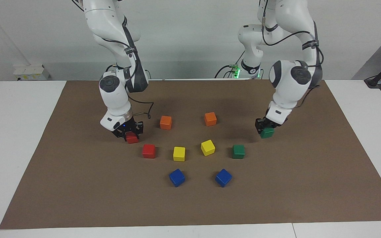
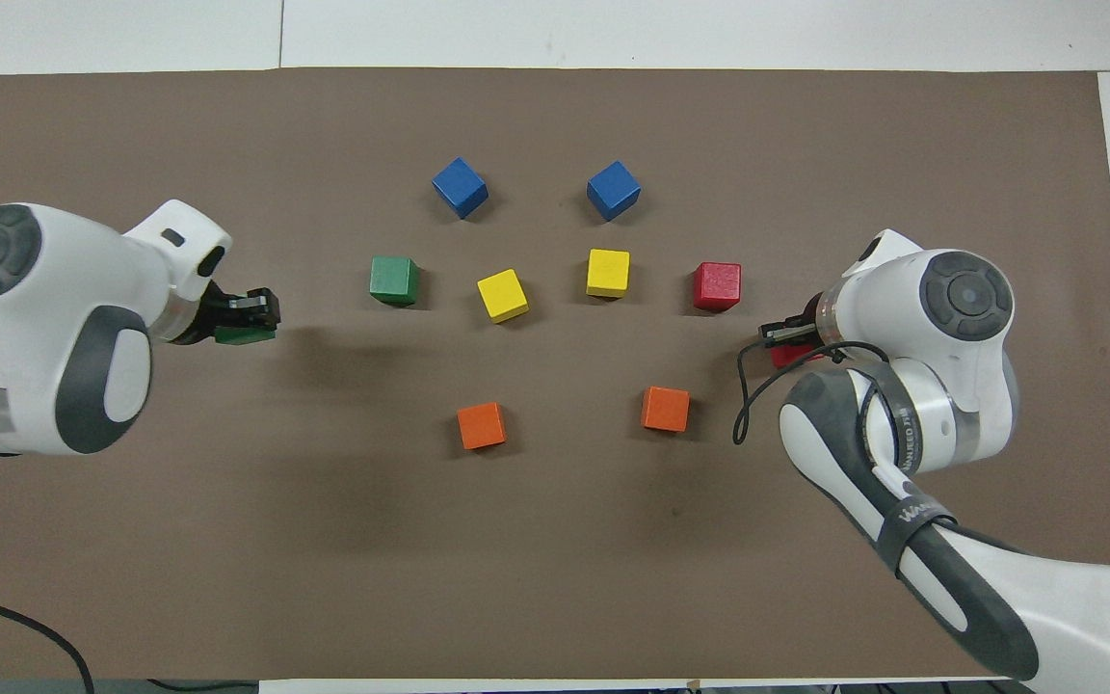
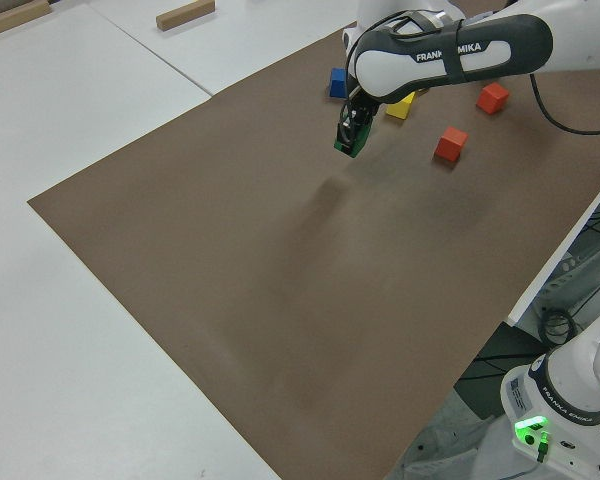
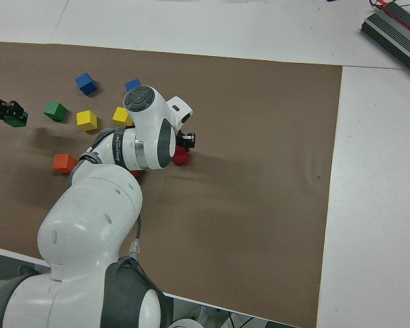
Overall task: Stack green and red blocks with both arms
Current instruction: 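Carry green outward with the left gripper while the right gripper carries red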
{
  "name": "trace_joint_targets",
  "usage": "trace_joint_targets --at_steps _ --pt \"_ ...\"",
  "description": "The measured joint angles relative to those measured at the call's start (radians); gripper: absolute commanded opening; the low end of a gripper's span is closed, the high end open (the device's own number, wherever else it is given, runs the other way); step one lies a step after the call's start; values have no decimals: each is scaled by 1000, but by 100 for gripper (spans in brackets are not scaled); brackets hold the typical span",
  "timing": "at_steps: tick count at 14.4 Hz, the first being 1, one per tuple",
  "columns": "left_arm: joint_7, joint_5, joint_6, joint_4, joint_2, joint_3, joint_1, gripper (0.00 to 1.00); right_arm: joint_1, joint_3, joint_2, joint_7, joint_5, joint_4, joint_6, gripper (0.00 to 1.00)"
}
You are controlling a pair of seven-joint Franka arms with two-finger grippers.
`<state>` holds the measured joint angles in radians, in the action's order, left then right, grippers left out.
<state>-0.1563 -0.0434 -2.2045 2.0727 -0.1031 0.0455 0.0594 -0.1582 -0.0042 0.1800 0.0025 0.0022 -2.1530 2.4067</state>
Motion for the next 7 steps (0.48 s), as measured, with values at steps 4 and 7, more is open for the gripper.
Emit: trace_joint_targets --at_steps 4,7 --pt "298 0 -1 13 -1 -4 -217 0 170 -7 14 -164 0 89 -43 0" --pt "396 0 -25 26 -8 -4 -303 0 242 -8 33 -178 0 88 -43 0"
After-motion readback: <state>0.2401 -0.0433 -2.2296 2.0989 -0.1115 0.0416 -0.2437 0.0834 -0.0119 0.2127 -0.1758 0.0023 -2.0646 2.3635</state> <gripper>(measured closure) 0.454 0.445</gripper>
